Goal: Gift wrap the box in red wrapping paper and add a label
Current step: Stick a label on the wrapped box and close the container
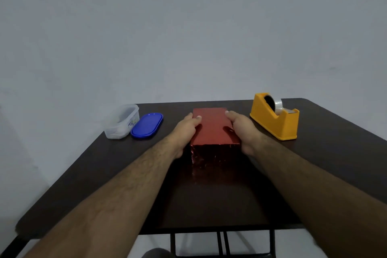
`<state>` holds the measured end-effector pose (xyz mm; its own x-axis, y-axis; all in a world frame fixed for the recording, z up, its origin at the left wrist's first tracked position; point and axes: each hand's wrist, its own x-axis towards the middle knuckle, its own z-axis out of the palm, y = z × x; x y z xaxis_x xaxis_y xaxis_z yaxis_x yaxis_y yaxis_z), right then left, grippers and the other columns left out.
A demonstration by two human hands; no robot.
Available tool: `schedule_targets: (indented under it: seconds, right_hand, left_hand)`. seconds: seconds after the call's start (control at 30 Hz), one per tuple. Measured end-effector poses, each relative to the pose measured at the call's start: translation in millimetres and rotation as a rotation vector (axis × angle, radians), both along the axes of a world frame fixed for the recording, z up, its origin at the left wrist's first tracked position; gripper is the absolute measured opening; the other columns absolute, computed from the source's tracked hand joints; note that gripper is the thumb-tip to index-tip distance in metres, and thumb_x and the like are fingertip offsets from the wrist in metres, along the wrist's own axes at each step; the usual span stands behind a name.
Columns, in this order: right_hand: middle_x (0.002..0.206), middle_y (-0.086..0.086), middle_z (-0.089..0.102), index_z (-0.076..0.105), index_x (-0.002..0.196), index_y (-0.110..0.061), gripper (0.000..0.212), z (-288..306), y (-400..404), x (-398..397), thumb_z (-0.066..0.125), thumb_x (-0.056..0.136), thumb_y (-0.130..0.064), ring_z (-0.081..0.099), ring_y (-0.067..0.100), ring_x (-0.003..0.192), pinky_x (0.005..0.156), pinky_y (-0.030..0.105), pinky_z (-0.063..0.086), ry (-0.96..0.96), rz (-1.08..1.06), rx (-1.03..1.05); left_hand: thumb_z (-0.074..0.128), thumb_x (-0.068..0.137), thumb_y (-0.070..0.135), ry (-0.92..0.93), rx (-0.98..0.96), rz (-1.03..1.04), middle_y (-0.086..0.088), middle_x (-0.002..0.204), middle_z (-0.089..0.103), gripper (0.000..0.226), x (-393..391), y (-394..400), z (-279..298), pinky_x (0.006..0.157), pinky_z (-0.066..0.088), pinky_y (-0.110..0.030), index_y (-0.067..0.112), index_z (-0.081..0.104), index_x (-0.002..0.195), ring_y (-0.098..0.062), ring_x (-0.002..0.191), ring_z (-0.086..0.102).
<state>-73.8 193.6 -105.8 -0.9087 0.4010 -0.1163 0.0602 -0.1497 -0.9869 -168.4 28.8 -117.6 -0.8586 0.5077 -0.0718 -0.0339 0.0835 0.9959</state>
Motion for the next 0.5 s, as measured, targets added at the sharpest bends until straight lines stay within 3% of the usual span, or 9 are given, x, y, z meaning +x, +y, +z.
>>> schedule_targets:
  seconds: [0.07,0.13,0.17,0.2,0.27,0.33,0.4,0.43,0.5]
  right_hand:
    - [0.098,0.008,0.077,0.070,0.121,-0.010,0.043,-2.3,3.1,-0.4,0.048,0.109,-0.045,0.076,0.025,0.083,0.075,0.037,0.061,-0.033,-0.012,0.025]
    - [0.125,0.008,0.073,0.060,0.139,-0.011,0.061,3.1,7.6,-5.5,0.048,0.101,-0.057,0.072,0.029,0.113,0.098,0.048,0.058,-0.038,-0.094,0.187]
    - [0.144,0.007,0.063,0.051,0.150,-0.012,0.072,9.9,8.1,-7.7,0.047,0.097,-0.062,0.061,0.031,0.133,0.111,0.052,0.049,-0.029,-0.131,0.311]
    - [0.157,0.005,0.051,0.042,0.157,-0.013,0.076,18.7,8.9,-10.1,0.046,0.098,-0.062,0.048,0.030,0.146,0.120,0.052,0.039,-0.017,-0.150,0.438]
    - [0.165,0.004,0.041,0.040,0.160,-0.011,0.065,43.3,1.5,-14.2,0.042,0.107,-0.050,0.036,0.027,0.153,0.126,0.046,0.028,0.013,-0.183,0.617]
    - [0.160,0.006,0.047,0.048,0.153,-0.008,0.056,64.8,-9.2,-24.8,0.041,0.110,-0.042,0.041,0.028,0.149,0.123,0.041,0.032,0.013,-0.169,0.758]
    - [0.139,0.006,0.059,0.060,0.133,-0.009,0.043,78.3,-27.1,-39.9,0.042,0.109,-0.039,0.054,0.028,0.130,0.107,0.036,0.043,0.010,-0.141,0.858]
    - [0.123,0.004,0.062,0.062,0.118,-0.011,0.034,81.6,-34.9,-46.7,0.043,0.107,-0.037,0.059,0.026,0.115,0.095,0.033,0.046,0.007,-0.123,0.897]
    - [0.110,0.002,0.065,0.063,0.105,-0.012,0.030,86.0,-65.7,-70.3,0.044,0.105,-0.036,0.061,0.023,0.099,0.083,0.031,0.045,0.017,-0.061,0.953]
  left_hand:
    - [0.057,0.099,0.065,-0.004,-0.026,-0.010,-0.001,0.156,0.057,0.075,-1.9,-2.5,1.3,0.113,0.052,-0.047,0.035,0.035,0.164,-0.023,0.127,0.067]
    - [0.062,0.078,0.091,-0.037,-0.027,-0.016,0.004,0.163,0.049,0.100,-22.4,-2.8,-7.9,0.120,0.042,-0.052,0.038,0.041,0.161,-0.023,0.141,0.057]
    - [0.063,0.070,0.097,-0.046,0.002,-0.008,0.007,0.167,0.044,0.110,-31.8,-5.3,-10.6,0.124,0.035,-0.054,0.038,0.041,0.161,-0.021,0.148,0.049]
    - [0.062,0.076,0.092,-0.031,0.036,0.013,0.012,0.169,0.037,0.107,-36.9,-8.0,-8.8,0.126,0.029,-0.051,0.036,0.038,0.163,-0.018,0.152,0.041]
    - [0.057,0.100,0.063,0.078,0.081,0.092,0.012,0.164,0.041,0.074,-31.6,-23.4,7.5,0.126,0.029,-0.043,0.026,0.041,0.162,-0.011,0.148,0.042]
    - [0.057,0.105,0.044,0.229,0.092,0.222,0.004,0.149,0.062,0.042,-28.7,-46.3,25.1,0.117,0.043,-0.037,0.026,0.061,0.143,-0.010,0.132,0.059]
    - [0.060,0.105,0.039,0.384,0.050,0.349,0.008,0.127,0.071,0.023,-33.1,-69.9,34.9,0.105,0.051,-0.032,0.031,0.067,0.125,-0.009,0.119,0.066]
    - [0.060,0.106,0.036,0.457,0.024,0.407,0.011,0.122,0.071,0.021,-33.5,-79.0,37.1,0.101,0.051,-0.028,0.030,0.068,0.125,-0.009,0.115,0.066]
    - [0.060,0.108,0.028,0.554,-0.030,0.571,0.011,0.115,0.070,0.023,-39.8,-110.1,38.0,0.094,0.049,-0.021,0.022,0.069,0.128,-0.009,0.108,0.065]
